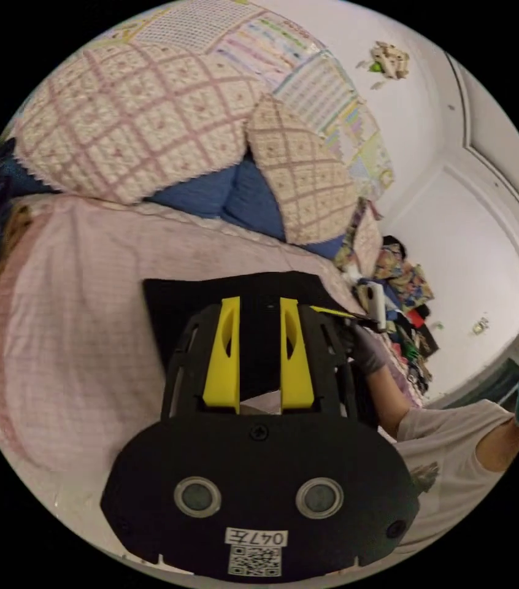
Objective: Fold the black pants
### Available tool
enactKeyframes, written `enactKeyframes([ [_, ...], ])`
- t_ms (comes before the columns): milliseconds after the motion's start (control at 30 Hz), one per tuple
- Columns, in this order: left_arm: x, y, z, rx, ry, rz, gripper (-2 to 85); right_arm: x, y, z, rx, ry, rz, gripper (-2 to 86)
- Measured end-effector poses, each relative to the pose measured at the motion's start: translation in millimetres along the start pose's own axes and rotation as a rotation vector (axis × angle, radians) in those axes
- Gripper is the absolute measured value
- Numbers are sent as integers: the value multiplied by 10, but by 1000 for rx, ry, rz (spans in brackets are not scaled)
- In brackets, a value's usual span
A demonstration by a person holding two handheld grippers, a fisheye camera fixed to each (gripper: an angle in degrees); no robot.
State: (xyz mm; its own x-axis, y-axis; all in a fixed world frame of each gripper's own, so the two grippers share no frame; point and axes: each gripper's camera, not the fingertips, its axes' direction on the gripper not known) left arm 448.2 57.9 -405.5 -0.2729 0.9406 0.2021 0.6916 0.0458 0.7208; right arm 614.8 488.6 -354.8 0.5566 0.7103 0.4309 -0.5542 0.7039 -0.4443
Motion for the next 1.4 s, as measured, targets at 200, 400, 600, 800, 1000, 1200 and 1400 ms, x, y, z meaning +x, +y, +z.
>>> enactKeyframes([
  [200, -426, -189, -317, -41, 27, -119, 76, -130, -36, -25, -95, 13, -39, 30],
  [400, -630, -818, -280, -88, -1, -77, 54, -474, -52, -229, -79, 11, -225, 4],
  [600, -833, -1436, 85, -193, 31, -48, 46, -883, -27, -275, -140, -25, -437, -1],
  [800, -1003, -1618, 257, -249, -6, -109, 15, -1380, -127, -238, -175, -134, -520, -3],
  [1000, -1210, -1670, 161, -198, 6, -220, -8, -1591, -95, -84, -223, 12, -536, 7],
  [1200, -1216, -1728, 219, -223, -14, -219, -9, -1231, 1, -791, -155, 93, -511, 9],
  [1400, -1154, -1750, 206, -191, 25, -196, -3, 170, 427, -3190, 316, 322, -98, 30],
])
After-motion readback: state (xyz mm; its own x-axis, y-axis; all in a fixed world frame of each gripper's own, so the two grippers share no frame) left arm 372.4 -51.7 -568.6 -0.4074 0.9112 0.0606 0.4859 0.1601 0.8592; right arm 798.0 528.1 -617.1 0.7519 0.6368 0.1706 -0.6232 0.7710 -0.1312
